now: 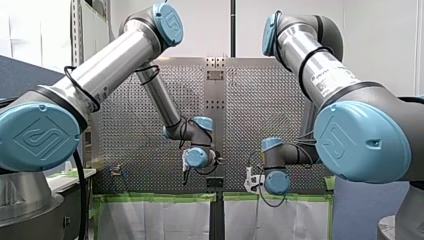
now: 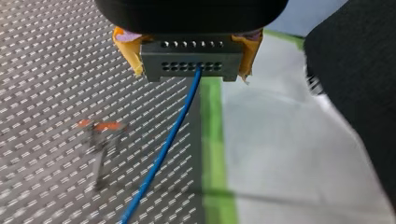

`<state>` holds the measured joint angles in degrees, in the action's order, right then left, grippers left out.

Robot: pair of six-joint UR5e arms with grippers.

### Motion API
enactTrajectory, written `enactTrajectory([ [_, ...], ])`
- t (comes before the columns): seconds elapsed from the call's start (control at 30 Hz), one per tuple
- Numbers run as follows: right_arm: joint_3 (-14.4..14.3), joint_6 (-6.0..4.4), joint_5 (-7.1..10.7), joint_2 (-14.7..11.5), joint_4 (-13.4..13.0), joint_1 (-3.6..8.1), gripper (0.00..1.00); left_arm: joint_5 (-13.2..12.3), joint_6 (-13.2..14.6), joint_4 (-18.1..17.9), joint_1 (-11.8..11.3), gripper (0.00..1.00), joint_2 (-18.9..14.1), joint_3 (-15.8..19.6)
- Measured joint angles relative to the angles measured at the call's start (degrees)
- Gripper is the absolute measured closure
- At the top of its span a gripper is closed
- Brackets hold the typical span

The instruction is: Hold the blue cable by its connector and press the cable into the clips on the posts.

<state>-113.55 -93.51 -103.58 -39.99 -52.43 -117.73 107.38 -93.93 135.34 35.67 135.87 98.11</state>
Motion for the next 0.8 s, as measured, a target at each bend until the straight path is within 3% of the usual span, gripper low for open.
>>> enactTrajectory([
  [0.13,-0.9,0.59,0.96,0.6,-1.5,1.97,1.00,0.3,0.0,0.0,1.4,1.00,1.8,-1.8],
  [0.4,-0.6,1.05,4.56,0.7,-3.3,6.77,1.00,1.6,-0.2,2.0,4.5,1.00,6.5,-6.4],
  [0.8,2.6,0.89,6.35,0.8,-3.4,13.25,1.00,2.9,0.1,4.9,5.7,1.00,13.3,-12.6],
])
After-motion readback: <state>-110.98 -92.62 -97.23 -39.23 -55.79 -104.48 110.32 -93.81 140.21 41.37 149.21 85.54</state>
